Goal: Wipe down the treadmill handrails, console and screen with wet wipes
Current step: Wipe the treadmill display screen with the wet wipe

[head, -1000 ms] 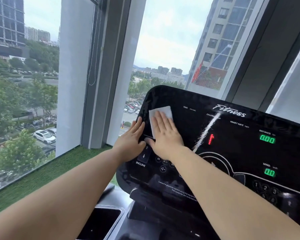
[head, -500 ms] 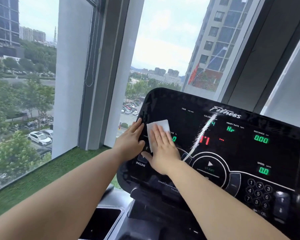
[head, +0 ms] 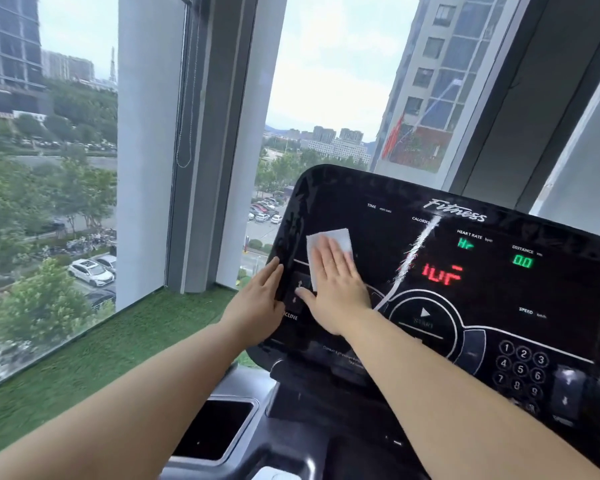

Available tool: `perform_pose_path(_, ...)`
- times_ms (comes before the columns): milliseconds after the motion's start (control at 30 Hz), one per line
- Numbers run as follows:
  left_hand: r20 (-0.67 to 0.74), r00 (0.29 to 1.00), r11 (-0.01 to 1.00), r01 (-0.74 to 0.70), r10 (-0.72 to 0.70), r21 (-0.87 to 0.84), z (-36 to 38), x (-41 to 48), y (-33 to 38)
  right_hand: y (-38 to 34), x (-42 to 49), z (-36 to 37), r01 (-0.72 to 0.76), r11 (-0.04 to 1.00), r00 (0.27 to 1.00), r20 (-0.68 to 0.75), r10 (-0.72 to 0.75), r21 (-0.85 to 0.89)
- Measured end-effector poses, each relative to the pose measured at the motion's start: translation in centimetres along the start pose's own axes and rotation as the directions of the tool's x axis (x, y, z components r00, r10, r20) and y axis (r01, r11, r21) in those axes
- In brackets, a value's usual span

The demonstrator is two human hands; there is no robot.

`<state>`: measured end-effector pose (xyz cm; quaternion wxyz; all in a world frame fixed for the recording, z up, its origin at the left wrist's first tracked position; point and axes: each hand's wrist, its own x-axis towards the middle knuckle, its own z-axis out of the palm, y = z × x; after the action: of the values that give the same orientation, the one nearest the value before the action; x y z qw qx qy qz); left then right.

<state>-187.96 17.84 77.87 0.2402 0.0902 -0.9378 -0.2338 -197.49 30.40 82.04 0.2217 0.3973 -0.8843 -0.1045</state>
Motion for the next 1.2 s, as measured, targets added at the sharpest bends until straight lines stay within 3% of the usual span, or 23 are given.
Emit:
perform_pose_path(167, -0.016, 1.0, 0.995, -0.003, 0.004, 0.101, 1.0, -0.2, 0.1, -2.1, -3.6, 3.7, 0.218, 0.973, 0.976, 0.022, -0.217, -0.074)
perform_pose_path(333, 0.018, 1.0, 0.987, -0.006, 0.003, 0.161, 1.1, -0.1, -0.1, 1.8, -4.8, 3.4, 0.423, 0.886, 0.906, 0.097, -0.411, -0.191)
perform_pose_path(433, 0.037, 0.999, 0.987, -0.012, 0.006, 0.16, 1.1, -0.1, -0.1, 3.4, -2.9, 2.0, 0.293, 0.938, 0.95, -0.052, -0.307, -0.187)
perform_pose_path(533, 0.023, 1.0, 0.988, -0.006, 0.003, 0.152, 0.9, -0.2, 0.1, 2.5, -1.7, 1.6, 0.083, 0.993, 0.994, -0.07, -0.089, -0.079)
perform_pose_path(600, 0.014, 1.0, 0.988, 0.003, -0.005, 0.157, 1.0, -0.2, 0.4, 0.7, -2.2, 2.1, 0.021, 1.0, 0.995, -0.093, -0.021, -0.002)
perform_pose_path(700, -0.005, 0.999, 0.989, 0.033, -0.032, 0.146, 1.3, -0.2, 0.8, -0.8, -3.6, 4.1, 0.102, 0.995, 0.991, -0.083, -0.103, -0.019)
perform_pose_path(867, -0.011, 0.998, 0.992, 0.061, -0.06, 0.109, 1.3, -0.2, 1.0, 3.3, -5.1, 4.1, 0.354, 0.92, 0.935, 0.076, -0.345, -0.168)
perform_pose_path(967, -0.004, 0.998, 0.991, 0.056, -0.056, 0.121, 1.3, -0.3, 0.9, 5.1, -4.0, 1.7, 0.203, 0.971, 0.977, -0.033, -0.209, -0.125)
perform_pose_path(1100, -0.011, 0.998, 0.991, 0.06, -0.06, 0.119, 1.5, -0.2, 0.9, 3.7, -3.5, 0.9, -0.029, 0.999, 0.999, -0.027, 0.028, -0.022)
perform_pose_path(1200, -0.019, 0.998, 0.989, 0.062, -0.06, 0.137, 1.6, -0.2, 1.1, 0.6, -4.6, 2.5, 0.05, 0.999, 0.998, 0.035, -0.05, -0.005)
